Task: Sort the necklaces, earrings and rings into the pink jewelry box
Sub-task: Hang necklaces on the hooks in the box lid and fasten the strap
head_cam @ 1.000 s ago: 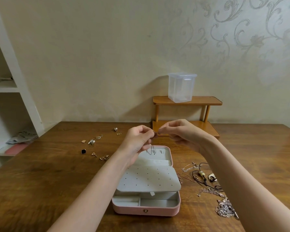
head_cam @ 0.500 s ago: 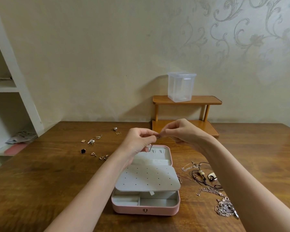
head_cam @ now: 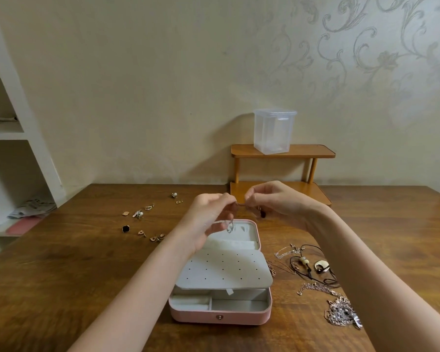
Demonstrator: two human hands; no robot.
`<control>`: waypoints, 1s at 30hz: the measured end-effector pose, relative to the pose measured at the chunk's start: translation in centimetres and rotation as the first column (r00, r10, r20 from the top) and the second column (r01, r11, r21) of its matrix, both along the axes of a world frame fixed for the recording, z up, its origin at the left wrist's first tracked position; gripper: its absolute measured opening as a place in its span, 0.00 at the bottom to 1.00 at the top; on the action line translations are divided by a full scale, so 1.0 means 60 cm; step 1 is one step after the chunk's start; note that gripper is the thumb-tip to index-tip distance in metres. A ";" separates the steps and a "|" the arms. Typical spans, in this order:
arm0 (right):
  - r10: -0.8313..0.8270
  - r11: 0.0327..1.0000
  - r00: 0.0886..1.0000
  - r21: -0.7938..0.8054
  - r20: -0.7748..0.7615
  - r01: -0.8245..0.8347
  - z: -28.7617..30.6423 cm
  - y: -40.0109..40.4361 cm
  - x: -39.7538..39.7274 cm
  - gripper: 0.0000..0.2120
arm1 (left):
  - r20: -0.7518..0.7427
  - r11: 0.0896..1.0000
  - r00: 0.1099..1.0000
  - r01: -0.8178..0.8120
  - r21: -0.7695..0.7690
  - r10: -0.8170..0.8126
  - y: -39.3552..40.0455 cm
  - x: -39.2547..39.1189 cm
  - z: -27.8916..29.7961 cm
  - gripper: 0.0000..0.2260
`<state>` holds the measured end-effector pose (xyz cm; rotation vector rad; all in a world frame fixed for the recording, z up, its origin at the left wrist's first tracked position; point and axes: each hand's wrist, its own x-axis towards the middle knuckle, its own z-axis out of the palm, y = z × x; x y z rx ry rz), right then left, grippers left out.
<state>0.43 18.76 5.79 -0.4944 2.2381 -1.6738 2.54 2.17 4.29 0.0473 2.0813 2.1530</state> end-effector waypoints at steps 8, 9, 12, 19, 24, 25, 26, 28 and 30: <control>-0.050 0.999 0.999 -0.012 -0.004 0.050 -0.008 0.007 -0.003 0.07 | -0.162 0.977 0.985 0.030 -0.213 -0.066 0.000 0.005 -0.001 0.06; -0.055 0.998 0.998 0.001 -0.010 0.055 -0.006 0.009 -0.003 0.06 | -0.161 0.978 0.986 0.016 -0.210 -0.051 0.001 0.004 -0.003 0.05; -0.050 0.997 0.999 0.055 -0.017 0.051 -0.001 0.013 -0.001 0.05 | -0.142 0.992 0.990 -0.031 -0.119 0.014 -0.005 0.000 -0.005 0.04; -0.174 0.985 0.984 -0.009 -0.042 0.174 -0.003 0.013 -0.008 0.08 | -0.117 0.994 0.990 -0.086 -0.069 0.077 -0.016 -0.017 -0.008 0.04; -0.145 0.989 0.989 -0.021 -0.012 0.145 0.003 0.008 -0.012 0.09 | -0.307 0.935 0.951 -0.144 -0.323 0.041 -0.008 -0.018 -0.008 0.06; -0.141 0.990 0.990 -0.032 -0.008 0.140 0.005 0.007 -0.013 0.09 | -0.344 0.933 0.939 -0.136 -0.332 0.014 -0.006 -0.017 -0.007 0.06; -0.135 0.990 0.991 -0.043 -0.006 0.135 0.006 0.007 -0.013 0.09 | -0.364 0.937 0.932 -0.118 -0.328 -0.010 -0.004 -0.016 -0.006 0.05; -0.124 0.991 0.992 -0.052 -0.008 0.124 0.012 0.007 -0.015 0.11 | -0.365 0.955 0.930 -0.079 -0.286 -0.033 0.000 -0.017 -0.003 0.04; -0.117 0.992 0.993 -0.058 -0.016 0.116 0.018 0.007 -0.016 0.11 | -0.374 0.967 0.927 -0.072 -0.243 -0.025 0.003 -0.020 -0.001 0.03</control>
